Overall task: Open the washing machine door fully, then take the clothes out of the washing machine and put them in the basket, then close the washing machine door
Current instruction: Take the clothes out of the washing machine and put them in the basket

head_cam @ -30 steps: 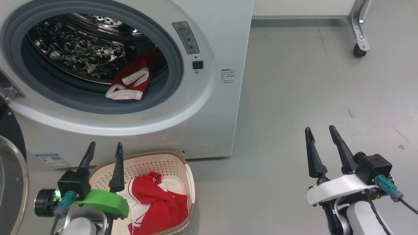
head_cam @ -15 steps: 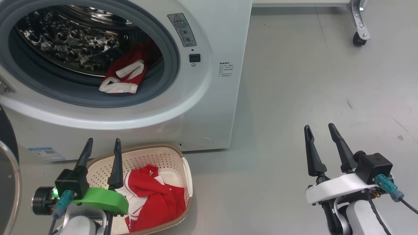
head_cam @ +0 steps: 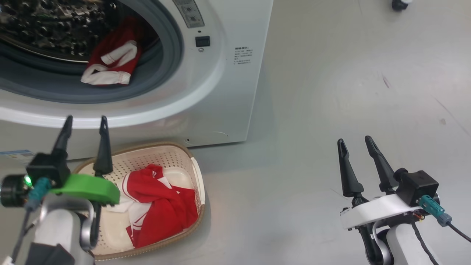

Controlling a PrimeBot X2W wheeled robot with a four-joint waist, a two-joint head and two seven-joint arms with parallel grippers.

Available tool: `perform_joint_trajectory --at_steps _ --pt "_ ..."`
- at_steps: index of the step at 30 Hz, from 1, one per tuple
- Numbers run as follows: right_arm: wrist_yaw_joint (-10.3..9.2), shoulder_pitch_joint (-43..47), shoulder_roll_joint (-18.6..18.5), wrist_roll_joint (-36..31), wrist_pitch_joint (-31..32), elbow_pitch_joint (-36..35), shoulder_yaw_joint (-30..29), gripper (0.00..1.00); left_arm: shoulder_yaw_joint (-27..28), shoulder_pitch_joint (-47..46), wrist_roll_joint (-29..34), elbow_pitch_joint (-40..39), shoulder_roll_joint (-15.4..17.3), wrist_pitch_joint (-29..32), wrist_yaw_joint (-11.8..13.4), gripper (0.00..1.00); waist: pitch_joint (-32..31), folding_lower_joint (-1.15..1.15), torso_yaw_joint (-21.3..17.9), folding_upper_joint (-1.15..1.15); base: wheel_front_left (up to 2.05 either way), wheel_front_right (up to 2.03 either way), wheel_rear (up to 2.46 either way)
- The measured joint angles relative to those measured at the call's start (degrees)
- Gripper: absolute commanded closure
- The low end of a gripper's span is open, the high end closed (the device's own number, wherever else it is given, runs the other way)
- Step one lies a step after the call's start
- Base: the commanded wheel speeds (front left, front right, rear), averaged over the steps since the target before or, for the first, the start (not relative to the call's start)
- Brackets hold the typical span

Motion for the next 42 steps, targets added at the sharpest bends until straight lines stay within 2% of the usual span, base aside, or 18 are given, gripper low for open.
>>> perform_joint_trajectory --at_steps 11,20,35,42 --pt "0.00 -2.57 0.45 0.18 -0.01 -1.03 1.59 0.00 2.81 -12.01 -2.11 0.54 4.37 9.66 -0.01 0.00 6.70 0.00 -4.02 0.00 0.00 0.00 0.00" --pt "0.00 -5.70 0.85 0.60 -0.01 -1.83 2.57 0.00 3.00 -21.61 -2.69 4.43 7.67 18.03 -0.70 0.00 11.92 0.00 -7.48 0.00 0.00 0.00 0.00" --pt "0.00 -8.61 1.15 1.11 -0.01 -2.05 3.24 0.00 2.97 -33.25 -1.82 14.04 11.73 25.61 -1.16 0.00 17.76 0.00 -11.58 0.00 0.00 0.00 0.00" --pt "0.00 -9.28 1.34 1.11 -0.01 -2.03 3.61 0.00 1.48 -36.56 -0.79 18.18 12.48 27.17 -1.65 0.00 19.02 0.00 -12.49 0.00 0.00 0.00 0.00"
